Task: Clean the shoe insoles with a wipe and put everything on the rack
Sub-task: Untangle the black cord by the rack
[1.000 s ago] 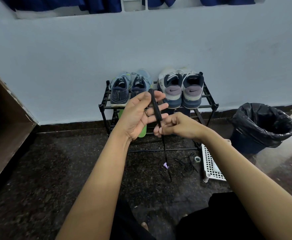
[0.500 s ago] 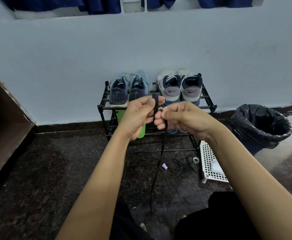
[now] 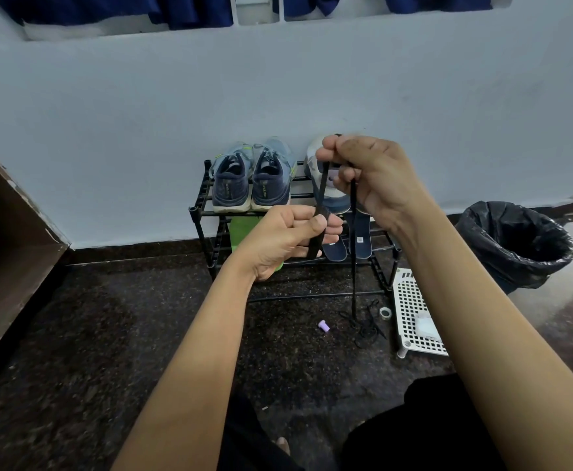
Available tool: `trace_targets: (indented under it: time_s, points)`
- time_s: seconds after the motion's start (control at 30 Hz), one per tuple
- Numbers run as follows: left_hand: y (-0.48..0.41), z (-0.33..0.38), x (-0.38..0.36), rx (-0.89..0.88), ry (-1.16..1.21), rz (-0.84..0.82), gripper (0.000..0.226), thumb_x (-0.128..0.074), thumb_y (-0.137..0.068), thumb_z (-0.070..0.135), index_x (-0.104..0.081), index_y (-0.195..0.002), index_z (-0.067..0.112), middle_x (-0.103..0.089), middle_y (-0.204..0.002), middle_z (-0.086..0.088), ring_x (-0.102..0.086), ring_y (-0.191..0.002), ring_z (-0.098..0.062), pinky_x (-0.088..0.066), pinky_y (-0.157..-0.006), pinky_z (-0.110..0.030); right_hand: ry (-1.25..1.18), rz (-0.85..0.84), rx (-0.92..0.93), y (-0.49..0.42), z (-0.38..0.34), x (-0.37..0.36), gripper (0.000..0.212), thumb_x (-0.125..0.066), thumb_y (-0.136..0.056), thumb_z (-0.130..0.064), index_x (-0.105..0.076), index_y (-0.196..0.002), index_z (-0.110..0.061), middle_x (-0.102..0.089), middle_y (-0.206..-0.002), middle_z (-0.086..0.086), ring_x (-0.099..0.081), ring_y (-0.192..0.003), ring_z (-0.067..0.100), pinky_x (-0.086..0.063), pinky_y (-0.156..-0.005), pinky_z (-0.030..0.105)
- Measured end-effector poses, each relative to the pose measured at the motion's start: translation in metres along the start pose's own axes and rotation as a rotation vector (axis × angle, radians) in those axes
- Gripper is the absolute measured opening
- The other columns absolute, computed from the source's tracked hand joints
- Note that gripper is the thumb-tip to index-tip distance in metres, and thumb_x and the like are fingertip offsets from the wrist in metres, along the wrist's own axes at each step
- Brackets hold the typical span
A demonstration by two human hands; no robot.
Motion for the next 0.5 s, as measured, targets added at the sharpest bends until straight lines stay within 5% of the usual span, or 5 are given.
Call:
trace_targets:
  time_s: [0.1,0.23,0.37,0.5]
  points:
    - [0.0,-0.001,0.002,0.0,0.033,0.0,0.02,-0.05,-0.099,0.016,-0.067,-0.103,0.007,-0.074,-0.103,-0.011,-0.068,-0.107,-0.03,-0.055,-0.089,-0.047,0.02,0.1,0.037,-0.005,0.0,0.016,0.018,-0.053,-0.095,-0.016,-0.065,-0.083,-0.011,-0.07,-0.074,0.0,-0.042,-0.044,0.003,-0.043,-0.056,0.019]
    - [0.001,0.0,0.007,0.006,0.095,0.011,0.022,-0.049,-0.099,0.018,-0.066,-0.104,0.006,-0.073,-0.104,-0.013,-0.068,-0.107,-0.031,-0.055,-0.088,-0.053,0.403,0.145,0.019,-0.007,0.02,0.042,0.021,-0.06,-0.091,-0.028,-0.066,-0.082,-0.011,-0.067,-0.073,0.0,-0.042,-0.044,0.005,-0.041,-0.052,0.023]
    - [0.003,0.003,0.004,0.026,0.156,0.0,0.027,-0.042,-0.103,0.016,-0.066,-0.106,0.005,-0.074,-0.102,-0.013,-0.07,-0.103,-0.031,-0.055,-0.085,-0.054,0.622,-0.05,0.012,-0.004,0.035,0.039,0.023,-0.07,-0.083,-0.019,-0.063,-0.105,-0.015,-0.064,-0.077,-0.002,-0.054,-0.061,0.002,-0.044,-0.057,0.02]
    - [0.003,0.005,-0.001,0.046,0.169,-0.019,0.03,-0.039,-0.105,0.016,-0.066,-0.108,0.005,-0.074,-0.104,-0.013,-0.07,-0.101,-0.03,-0.056,-0.085,-0.054,0.759,-0.276,0.142,0.003,0.033,0.018,0.022,-0.065,-0.086,-0.008,-0.066,-0.106,-0.016,-0.066,-0.094,-0.005,-0.06,-0.087,0.006,-0.047,-0.076,0.028]
Point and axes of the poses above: each hand's wrist, its own y-axis away from the middle knuckle, its own x-axis out of the back of the hand, z = x × y, the point moved 9 cm from there along -y, towards the middle knuckle
